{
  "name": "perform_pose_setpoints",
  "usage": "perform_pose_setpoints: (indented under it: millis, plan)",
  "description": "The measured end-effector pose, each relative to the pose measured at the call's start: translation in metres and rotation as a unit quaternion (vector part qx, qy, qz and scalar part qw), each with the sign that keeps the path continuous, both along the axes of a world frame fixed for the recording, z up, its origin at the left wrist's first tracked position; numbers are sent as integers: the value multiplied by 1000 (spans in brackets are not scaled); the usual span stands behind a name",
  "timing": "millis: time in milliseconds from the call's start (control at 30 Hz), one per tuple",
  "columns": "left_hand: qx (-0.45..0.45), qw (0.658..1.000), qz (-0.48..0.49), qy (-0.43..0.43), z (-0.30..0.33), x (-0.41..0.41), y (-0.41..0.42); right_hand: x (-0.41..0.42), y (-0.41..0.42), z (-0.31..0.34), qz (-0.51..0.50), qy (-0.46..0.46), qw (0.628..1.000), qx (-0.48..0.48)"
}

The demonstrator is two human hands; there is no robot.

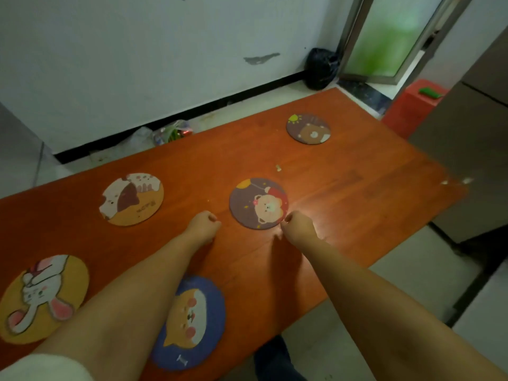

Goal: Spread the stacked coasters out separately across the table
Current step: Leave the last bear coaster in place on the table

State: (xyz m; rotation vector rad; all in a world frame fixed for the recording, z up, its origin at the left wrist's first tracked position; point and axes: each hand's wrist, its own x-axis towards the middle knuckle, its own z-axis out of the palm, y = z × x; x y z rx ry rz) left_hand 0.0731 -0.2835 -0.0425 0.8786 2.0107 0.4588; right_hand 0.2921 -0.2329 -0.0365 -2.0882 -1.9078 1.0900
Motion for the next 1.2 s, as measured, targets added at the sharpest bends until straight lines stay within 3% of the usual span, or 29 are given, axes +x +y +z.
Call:
perform_pose_setpoints:
  millis: [333, 600, 867, 1033, 1200]
  plan:
    - [-45, 989, 102, 93, -13, 34, 89, 7, 96, -18, -19, 23, 999, -36]
    - [-13, 976, 217, -10, -18, 37, 88, 6, 97, -14, 14, 60, 993, -96]
    - [58, 974, 155, -153, 12, 99, 107, 76, 92, 16, -34, 73, 997, 15]
    - [37, 979, 97, -174, 14, 164, 122, 149, 108, 16, -57, 41, 997, 18]
    - [26, 979, 98, -175, 12, 218, 154, 205, 149, 8, -37, 41, 998, -5]
